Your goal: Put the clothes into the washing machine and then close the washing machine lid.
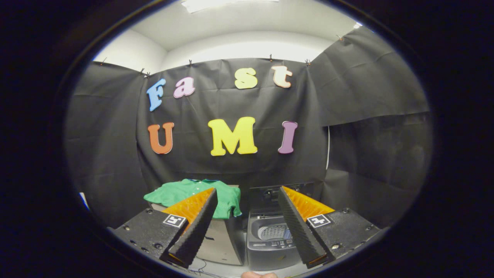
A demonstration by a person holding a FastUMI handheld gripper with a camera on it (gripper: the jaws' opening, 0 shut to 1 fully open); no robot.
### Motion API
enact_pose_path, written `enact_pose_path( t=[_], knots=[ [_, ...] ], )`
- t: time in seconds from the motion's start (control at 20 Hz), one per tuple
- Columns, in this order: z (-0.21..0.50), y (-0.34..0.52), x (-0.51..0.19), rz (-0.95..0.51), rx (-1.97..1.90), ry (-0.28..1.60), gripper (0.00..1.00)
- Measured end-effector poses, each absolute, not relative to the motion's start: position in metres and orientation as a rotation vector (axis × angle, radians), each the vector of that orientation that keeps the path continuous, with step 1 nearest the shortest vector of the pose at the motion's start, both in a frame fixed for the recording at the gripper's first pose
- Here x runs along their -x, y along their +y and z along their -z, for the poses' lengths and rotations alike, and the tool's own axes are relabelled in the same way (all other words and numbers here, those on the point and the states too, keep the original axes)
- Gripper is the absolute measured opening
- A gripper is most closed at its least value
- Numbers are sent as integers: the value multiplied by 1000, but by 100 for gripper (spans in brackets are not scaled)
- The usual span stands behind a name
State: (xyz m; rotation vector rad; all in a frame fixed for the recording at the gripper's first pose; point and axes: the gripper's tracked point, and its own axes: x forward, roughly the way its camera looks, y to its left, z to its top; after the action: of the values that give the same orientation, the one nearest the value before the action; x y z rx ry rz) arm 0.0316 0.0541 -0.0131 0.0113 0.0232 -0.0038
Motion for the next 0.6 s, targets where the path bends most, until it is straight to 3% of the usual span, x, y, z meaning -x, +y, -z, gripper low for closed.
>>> enact_pose_path(
  t=[0.6],
  knots=[
    [1,194,-109,-108,-1,107,99]
  ],
)
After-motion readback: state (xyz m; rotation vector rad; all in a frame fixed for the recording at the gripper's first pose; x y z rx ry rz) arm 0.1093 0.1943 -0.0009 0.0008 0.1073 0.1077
